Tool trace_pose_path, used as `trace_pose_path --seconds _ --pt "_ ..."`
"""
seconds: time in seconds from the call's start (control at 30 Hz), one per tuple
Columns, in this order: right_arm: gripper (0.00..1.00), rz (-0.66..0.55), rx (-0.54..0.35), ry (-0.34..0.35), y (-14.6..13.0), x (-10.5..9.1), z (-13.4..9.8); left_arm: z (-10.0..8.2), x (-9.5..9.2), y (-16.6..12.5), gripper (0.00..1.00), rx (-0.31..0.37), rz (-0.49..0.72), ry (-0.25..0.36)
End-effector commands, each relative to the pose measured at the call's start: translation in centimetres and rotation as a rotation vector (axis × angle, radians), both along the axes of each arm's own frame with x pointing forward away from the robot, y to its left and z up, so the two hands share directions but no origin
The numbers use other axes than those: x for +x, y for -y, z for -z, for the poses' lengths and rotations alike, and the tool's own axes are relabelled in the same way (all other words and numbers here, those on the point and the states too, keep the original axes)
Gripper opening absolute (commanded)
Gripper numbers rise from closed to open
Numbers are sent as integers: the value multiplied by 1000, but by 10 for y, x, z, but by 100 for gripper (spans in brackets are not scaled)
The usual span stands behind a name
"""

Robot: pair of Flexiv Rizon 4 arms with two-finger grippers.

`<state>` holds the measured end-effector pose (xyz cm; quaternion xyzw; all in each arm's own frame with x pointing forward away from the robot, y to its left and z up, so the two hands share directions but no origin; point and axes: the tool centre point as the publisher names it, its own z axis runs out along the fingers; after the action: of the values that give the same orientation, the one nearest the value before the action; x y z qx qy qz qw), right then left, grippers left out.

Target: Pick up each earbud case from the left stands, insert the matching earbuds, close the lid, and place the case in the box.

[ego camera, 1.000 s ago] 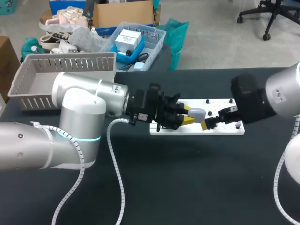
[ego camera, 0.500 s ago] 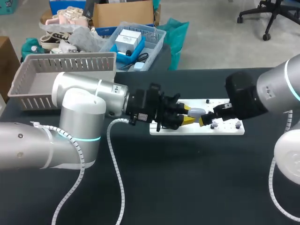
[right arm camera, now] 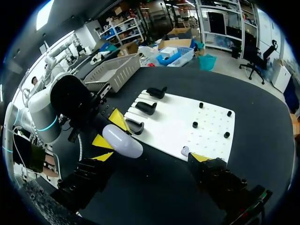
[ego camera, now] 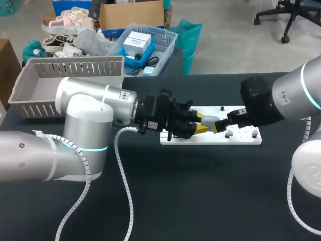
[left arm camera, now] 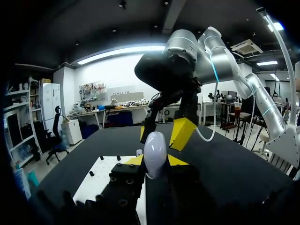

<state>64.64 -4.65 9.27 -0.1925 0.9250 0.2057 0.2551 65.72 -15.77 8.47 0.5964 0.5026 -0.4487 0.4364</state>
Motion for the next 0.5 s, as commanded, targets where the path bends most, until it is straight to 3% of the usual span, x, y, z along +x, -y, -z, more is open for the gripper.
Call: trace_pose_path --seconds 0.03,0.5 --pt "100 21 -22 13 -2 -1 0 0 -1 0 0 0 -4 2" --pt "100 33 -20 10 -1 5 0 0 -1 0 0 0 -4 2"
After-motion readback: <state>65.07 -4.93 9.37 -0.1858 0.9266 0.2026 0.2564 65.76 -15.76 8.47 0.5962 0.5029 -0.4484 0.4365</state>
